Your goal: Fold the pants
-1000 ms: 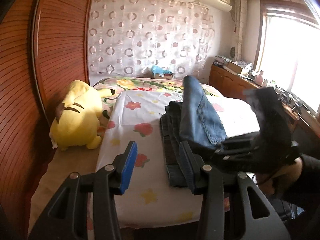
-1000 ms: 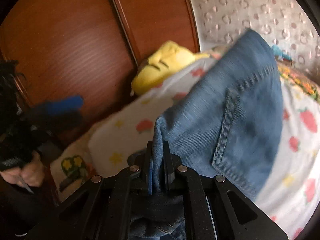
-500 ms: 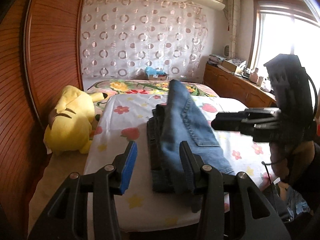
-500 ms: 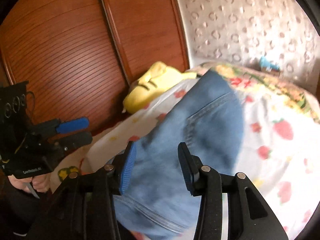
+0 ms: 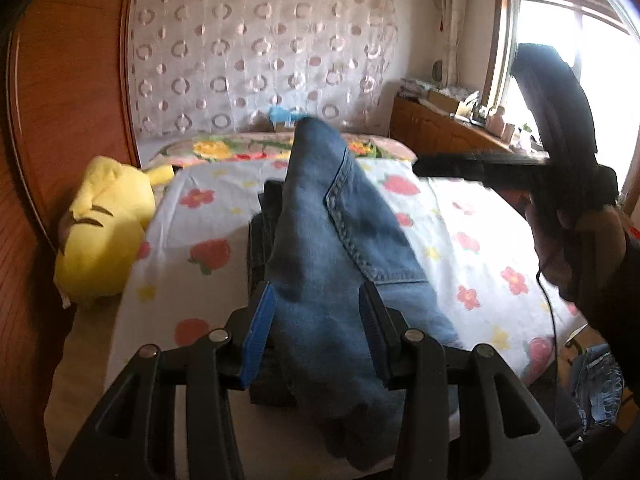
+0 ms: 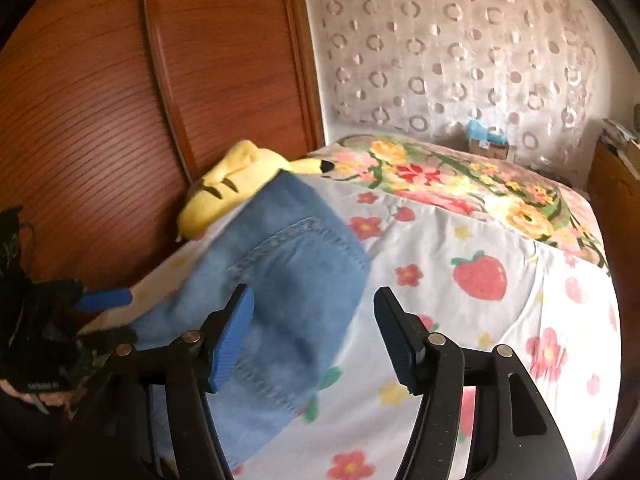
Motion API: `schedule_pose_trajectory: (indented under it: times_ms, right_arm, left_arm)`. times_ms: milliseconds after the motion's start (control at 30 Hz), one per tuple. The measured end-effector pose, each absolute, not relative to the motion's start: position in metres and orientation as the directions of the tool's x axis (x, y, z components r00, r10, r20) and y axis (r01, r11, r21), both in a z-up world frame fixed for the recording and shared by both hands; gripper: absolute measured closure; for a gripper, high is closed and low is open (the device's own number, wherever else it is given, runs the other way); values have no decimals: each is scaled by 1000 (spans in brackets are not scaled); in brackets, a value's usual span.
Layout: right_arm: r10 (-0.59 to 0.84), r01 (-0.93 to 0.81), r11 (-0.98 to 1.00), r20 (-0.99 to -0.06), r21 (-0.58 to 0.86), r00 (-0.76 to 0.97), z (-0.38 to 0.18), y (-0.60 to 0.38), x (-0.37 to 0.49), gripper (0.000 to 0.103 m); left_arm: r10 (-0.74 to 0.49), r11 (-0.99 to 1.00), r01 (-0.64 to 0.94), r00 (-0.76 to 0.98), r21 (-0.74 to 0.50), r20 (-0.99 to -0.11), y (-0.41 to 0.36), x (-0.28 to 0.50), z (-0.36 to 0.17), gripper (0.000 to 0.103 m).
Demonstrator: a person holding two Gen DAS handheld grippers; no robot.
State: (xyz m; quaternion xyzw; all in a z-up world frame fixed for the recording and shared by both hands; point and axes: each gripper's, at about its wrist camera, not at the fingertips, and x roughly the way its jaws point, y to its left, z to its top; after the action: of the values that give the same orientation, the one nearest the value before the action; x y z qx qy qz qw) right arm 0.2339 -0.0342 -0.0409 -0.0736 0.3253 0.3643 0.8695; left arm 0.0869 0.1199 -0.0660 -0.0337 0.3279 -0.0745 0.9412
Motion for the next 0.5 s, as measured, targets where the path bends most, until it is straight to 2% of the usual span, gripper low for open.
schedule_pose_trajectory:
  times_ms: [367, 500]
  right_arm:
    - [579, -718, 683, -698, 133, 422, -81, 18, 308, 39]
    - [556, -722, 683, -720, 111, 415, -101, 35, 317, 27]
  left_arm:
    - [-135, 990, 63, 717, -130, -684, 137, 100, -100, 60]
    - [-132, 990, 54, 705, -134, -697, 138, 99, -109, 60]
